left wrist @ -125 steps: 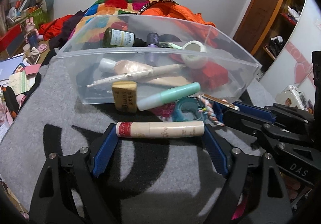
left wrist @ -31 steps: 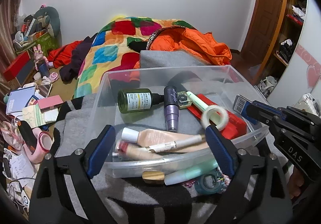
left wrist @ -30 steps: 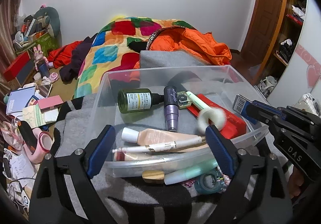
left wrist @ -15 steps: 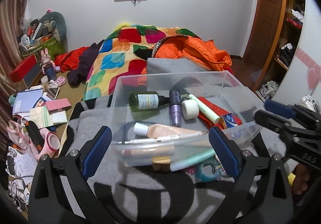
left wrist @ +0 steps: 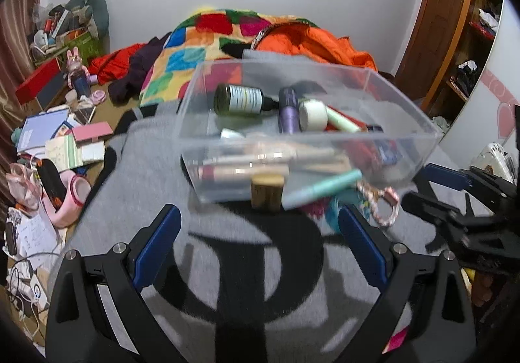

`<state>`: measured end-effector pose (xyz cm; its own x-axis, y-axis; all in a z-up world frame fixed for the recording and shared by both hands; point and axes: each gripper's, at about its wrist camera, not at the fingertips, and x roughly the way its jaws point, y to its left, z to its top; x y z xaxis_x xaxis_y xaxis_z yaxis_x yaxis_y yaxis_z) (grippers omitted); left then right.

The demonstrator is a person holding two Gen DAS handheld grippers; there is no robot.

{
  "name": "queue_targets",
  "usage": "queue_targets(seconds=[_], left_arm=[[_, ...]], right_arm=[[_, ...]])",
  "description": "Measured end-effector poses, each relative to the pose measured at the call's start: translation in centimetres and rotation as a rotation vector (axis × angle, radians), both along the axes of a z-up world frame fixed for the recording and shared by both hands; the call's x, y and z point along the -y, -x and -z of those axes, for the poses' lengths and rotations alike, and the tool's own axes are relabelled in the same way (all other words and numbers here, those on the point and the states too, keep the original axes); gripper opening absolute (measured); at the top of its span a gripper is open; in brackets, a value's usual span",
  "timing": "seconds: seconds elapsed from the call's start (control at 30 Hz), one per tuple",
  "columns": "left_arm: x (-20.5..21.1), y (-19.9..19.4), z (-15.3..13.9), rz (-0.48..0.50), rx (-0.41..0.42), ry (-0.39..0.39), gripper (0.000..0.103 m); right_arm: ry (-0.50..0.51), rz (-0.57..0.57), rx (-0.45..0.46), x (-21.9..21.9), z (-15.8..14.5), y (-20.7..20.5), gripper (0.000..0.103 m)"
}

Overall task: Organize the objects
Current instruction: 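Grasp the teal tape roll with left tool while right tool grasps the rope toy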

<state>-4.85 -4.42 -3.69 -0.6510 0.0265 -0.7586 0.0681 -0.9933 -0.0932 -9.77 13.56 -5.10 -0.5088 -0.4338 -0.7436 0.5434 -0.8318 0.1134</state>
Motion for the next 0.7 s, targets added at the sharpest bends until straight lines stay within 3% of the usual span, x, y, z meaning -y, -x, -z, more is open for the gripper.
queue_targets(seconds=[0.2, 0.33, 0.7], left_arm=[[-1.1, -0.2, 1.7, 0.030, 0.046, -0.021, 0.099], [-2.6, 0.5, 2.5, 0.065, 0.070, 0.003, 0.099], [-5.6, 2.3, 3.0, 0.134, 0.066, 0.050, 0.098]], right_arm=[[-0.034, 0.011, 0.064, 0.3, 2.3, 1.2, 0.030], [-0.033, 0.016, 0.051, 0.2, 2.5, 1.2, 0.011], [0.049, 0.090, 0.000, -2.8, -0.1, 0.3, 0.011]])
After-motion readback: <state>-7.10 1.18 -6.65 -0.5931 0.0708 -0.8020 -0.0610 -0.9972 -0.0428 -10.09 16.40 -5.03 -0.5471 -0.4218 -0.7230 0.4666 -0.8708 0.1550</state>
